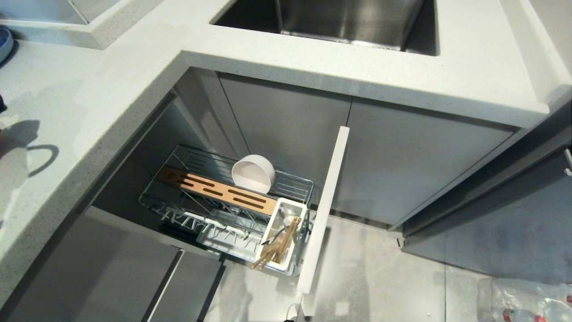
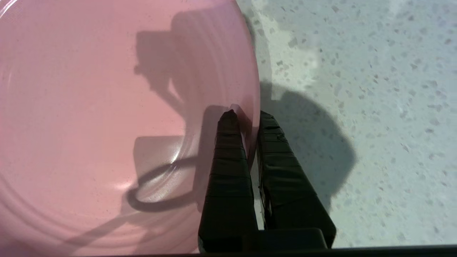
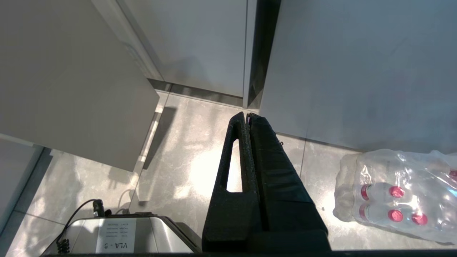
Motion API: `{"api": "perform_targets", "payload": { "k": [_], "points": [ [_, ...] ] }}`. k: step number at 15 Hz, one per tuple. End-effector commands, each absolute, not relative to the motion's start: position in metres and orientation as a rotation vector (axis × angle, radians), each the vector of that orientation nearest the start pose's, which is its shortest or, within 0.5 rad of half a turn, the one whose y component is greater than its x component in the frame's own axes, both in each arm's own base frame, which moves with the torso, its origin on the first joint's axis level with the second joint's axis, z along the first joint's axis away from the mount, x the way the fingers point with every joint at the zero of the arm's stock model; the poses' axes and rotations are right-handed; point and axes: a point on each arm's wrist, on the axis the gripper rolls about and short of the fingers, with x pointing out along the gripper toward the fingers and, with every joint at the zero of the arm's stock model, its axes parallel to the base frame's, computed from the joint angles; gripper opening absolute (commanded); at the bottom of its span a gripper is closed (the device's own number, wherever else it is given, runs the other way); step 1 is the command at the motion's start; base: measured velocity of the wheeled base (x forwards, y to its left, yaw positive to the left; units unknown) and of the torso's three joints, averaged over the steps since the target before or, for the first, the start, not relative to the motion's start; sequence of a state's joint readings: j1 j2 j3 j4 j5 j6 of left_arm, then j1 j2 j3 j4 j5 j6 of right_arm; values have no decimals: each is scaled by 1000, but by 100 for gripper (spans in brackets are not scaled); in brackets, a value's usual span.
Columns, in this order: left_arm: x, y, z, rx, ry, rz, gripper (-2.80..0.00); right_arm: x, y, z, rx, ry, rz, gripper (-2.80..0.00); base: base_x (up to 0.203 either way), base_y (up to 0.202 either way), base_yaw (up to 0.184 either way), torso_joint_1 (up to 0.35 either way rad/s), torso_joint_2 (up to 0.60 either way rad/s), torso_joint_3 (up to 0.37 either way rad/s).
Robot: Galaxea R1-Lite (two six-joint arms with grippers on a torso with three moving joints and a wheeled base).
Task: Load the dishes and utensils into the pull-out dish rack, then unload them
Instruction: Pick up the plate and place it in the cupboard
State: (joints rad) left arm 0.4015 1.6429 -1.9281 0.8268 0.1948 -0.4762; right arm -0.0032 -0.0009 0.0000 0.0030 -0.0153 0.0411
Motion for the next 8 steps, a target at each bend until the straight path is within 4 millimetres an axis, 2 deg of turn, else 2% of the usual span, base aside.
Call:
{"api": "perform_targets", "payload": {
  "k": [1,4,8],
  "points": [
    [224,98,375,-506,372,689,-280,-23,0,75,41,4,-19,-280,0,0,0,0,0,0],
    [191,74,398,-486,288,627,-280,-23,0,75,41,4,-19,-280,0,0,0,0,0,0],
    [128,41,423,-391,202,522,-280,-23,0,75,41,4,-19,-280,0,0,0,0,0,0]
  ]
}}
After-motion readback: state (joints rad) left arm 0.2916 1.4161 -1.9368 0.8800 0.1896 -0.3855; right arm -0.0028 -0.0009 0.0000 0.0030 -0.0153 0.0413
